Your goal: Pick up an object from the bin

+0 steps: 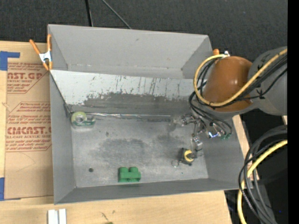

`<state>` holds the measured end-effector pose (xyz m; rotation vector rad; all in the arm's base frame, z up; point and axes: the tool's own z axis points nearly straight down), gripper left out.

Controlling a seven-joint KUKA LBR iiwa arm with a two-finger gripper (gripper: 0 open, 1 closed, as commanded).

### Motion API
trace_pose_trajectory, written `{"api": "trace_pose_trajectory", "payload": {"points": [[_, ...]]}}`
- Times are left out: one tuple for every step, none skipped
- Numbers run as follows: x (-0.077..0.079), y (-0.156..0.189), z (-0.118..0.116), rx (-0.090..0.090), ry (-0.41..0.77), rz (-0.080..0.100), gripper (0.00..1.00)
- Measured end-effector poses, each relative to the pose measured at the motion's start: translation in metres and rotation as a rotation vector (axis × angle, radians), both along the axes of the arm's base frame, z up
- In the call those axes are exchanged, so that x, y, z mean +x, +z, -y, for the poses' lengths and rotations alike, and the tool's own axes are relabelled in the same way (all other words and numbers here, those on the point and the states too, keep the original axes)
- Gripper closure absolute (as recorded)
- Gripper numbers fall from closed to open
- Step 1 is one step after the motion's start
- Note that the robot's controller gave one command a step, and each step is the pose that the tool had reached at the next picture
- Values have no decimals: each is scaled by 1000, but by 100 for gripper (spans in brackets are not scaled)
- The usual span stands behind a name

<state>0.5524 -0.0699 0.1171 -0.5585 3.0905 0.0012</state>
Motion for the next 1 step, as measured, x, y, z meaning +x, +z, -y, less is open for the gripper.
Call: {"api": "trace_pose_trajectory", "payload": {"points": [[-58,-32,54,-1,-21,-7,0]]}}
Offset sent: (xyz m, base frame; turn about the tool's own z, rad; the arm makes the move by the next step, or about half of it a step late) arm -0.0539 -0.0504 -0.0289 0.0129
